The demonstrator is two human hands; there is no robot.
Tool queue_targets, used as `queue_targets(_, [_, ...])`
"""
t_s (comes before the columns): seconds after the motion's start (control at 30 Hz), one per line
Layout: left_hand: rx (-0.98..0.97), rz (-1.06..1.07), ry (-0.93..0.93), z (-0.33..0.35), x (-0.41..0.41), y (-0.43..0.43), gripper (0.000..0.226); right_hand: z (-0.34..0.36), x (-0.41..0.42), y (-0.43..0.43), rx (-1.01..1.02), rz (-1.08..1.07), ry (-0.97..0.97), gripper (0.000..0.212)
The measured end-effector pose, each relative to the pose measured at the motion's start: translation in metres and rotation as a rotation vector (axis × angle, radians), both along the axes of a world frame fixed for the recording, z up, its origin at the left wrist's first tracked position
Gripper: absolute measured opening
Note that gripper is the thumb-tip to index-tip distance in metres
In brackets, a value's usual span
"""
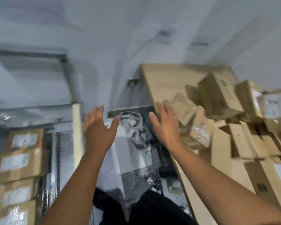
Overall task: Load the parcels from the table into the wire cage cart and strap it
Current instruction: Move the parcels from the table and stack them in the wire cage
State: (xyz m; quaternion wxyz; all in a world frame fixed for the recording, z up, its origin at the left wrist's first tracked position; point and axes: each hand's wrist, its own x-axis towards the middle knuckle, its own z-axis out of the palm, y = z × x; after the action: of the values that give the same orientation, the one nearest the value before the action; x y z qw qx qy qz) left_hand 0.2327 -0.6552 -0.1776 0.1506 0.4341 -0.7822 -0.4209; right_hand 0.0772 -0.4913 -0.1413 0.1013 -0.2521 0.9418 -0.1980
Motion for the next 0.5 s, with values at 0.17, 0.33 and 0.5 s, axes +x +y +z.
queue_targets(0.17, [-0.068,-0.35,0.061,0.051,-0.091,0.104,0.083,0.036,-0.016,0.151,-0.143,-0.353,0.035,0.065])
queue_targets(0.33, [-0.143,-0.624,0.11,0.08,-0.128,0.241,0.071,0.045,0.002,0.295,-0.188,-0.55,0.026,0.063])
queue_targets(0.5, [-0.149,-0.719,0.119,0.093,-0.109,0.337,0.07,0.046,0.029,0.385,-0.276,-0.595,-0.021,0.063])
